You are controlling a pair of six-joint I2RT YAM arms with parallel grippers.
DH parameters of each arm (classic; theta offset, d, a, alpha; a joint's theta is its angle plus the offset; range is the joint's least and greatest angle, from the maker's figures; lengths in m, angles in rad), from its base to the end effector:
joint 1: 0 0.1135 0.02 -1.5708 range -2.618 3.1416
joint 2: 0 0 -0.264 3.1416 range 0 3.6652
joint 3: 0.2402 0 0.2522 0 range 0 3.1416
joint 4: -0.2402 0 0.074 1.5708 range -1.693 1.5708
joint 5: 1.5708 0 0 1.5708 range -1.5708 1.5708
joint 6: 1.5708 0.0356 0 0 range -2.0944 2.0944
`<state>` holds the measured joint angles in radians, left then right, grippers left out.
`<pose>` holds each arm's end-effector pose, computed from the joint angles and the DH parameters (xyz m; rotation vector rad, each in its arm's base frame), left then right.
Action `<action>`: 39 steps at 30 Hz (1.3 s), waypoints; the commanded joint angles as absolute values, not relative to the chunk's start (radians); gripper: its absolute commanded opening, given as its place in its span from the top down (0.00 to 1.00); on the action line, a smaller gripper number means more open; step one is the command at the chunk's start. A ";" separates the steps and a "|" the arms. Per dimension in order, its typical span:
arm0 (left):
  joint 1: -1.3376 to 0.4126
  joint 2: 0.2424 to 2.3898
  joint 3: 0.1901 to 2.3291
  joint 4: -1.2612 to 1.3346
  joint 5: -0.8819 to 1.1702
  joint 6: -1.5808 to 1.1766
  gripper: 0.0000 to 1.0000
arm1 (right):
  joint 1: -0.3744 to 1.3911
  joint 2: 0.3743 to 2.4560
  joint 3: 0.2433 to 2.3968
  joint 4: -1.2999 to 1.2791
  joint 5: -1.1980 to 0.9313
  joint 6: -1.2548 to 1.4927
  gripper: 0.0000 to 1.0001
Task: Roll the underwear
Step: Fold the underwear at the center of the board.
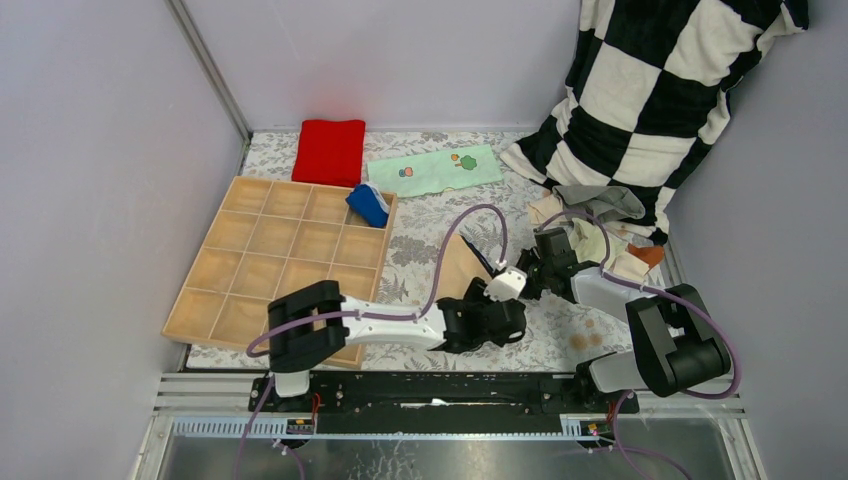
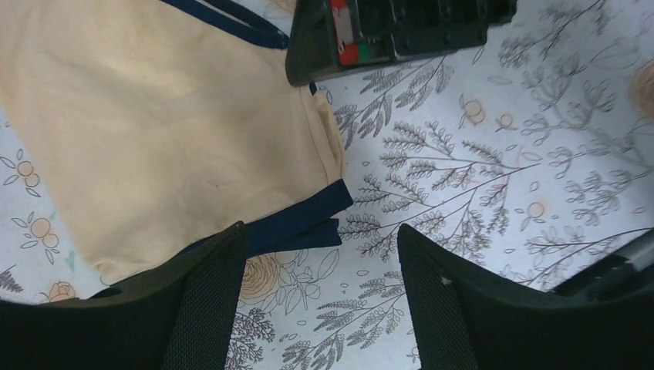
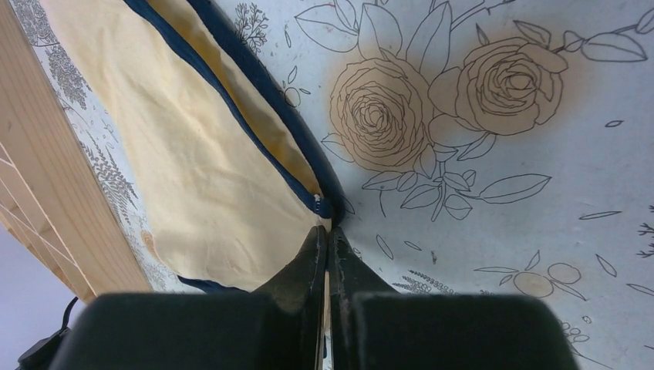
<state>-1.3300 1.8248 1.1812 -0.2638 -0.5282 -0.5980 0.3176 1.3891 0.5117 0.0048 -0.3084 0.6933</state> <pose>0.1087 -0.3675 0.1875 0.6308 2.2518 -0.2998 0.2288 0.0866 0.1404 0.3358 2.5422 0.7994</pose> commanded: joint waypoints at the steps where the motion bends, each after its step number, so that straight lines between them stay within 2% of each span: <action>1: -1.350 1.879 1.220 -0.299 -0.560 -0.555 0.25 | 0.308 1.364 0.506 -0.021 -0.334 0.686 1.00; 11: -1.356 1.978 1.273 -0.324 -0.569 -0.527 0.33 | 0.305 1.357 0.503 -0.027 -0.340 0.681 1.00; 24: -1.379 1.990 1.324 -0.372 -0.636 -0.502 0.36 | 0.302 1.355 0.504 -0.031 -0.343 0.678 1.00; 29: -1.378 2.021 1.330 -0.374 -0.634 -0.501 0.43 | 0.302 1.352 0.505 -0.035 -0.343 0.676 1.00; 36: -1.378 2.070 1.338 -0.375 -0.631 -0.502 0.47 | 0.302 1.349 0.503 -0.036 -0.345 0.675 1.00; 39: -1.378 2.090 1.337 -0.378 -0.625 -0.511 0.55 | 0.302 1.345 0.505 -0.040 -0.343 0.674 1.00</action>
<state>-1.3739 2.0407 1.3293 -0.3573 -0.6140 -0.5133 0.3107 1.3754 0.5060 -0.0181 -0.3176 0.6884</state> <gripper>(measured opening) 0.497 0.019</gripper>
